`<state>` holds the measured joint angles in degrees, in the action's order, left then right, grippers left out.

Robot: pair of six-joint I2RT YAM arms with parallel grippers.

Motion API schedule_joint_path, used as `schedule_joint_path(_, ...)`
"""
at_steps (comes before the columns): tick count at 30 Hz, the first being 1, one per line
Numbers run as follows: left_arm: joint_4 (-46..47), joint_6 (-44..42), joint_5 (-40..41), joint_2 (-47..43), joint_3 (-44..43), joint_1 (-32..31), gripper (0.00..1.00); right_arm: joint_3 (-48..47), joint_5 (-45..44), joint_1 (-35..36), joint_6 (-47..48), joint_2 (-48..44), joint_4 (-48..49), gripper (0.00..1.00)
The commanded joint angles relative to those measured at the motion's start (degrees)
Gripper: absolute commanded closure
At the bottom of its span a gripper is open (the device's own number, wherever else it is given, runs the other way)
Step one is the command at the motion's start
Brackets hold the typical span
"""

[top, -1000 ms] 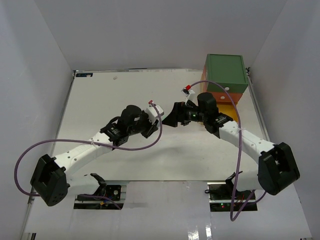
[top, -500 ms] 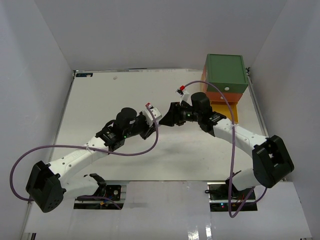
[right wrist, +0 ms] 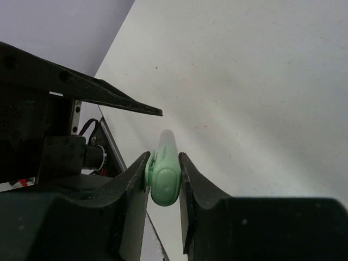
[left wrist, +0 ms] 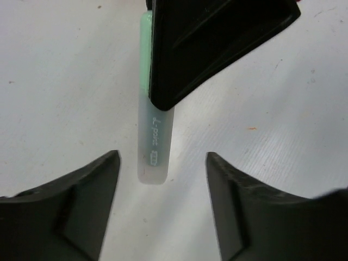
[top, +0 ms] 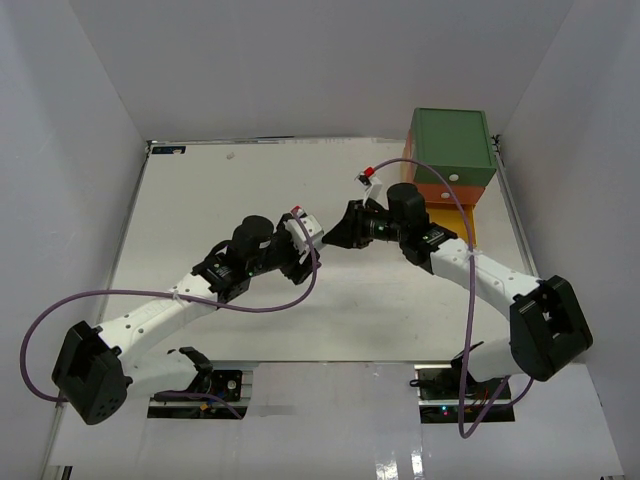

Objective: Sort the stationery into containers
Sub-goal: Place the pen in the drawer.

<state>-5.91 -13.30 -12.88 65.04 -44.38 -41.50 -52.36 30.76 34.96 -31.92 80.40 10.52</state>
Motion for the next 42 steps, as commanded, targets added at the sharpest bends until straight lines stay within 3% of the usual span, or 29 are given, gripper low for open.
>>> schedule_joint_path(1, 0.9, 1.3, 0.9, -1.1, 0.0, -0.3, 0.18, 1.5, -1.8, -2.8, 1.4, -3.0, 1.5, 0.86)
schedule_joint_path(4, 1.7, 3.4, 5.0, -1.1, 0.1, -0.2, 0.03, 4.3, -2.4, -7.4, 2.0, -5.2, 0.4, 0.86)
schedule_joint_path(10, -0.1, 11.5, 15.0, 1.6, -2.6, 1.5, 0.02, 9.2, -5.4, -20.3, 5.0, -11.1, -2.7, 0.86)
schedule_joint_path(18, -1.7, 25.3, 7.7, 4.8, -5.5, 19.6, 0.02, 7.6, -10.2, -36.3, 11.6, -12.7, -10.3, 0.86)
schedule_joint_path(28, -2.1, 24.9, 8.8, 4.1, -5.3, 22.5, 0.02, 1.5, -6.2, -41.6, 12.7, -1.2, -10.4, 0.84)
schedule_joint_path(34, -2.3, 24.3, 9.8, 3.5, -5.2, 22.5, 0.02, -1.0, -14.0, -43.3, 13.2, 2.6, -13.2, 0.63)
schedule_joint_path(37, -2.2, 24.3, 9.5, 3.3, -5.2, 22.5, 0.02, -2.1, -19.5, -43.5, 14.6, 2.0, -15.3, 0.42)
schedule_joint_path(42, -2.2, 24.4, 9.1, 2.8, -5.2, 22.5, 0.02, -2.1, -23.8, -43.5, 17.9, -1.6, -18.0, 0.33)
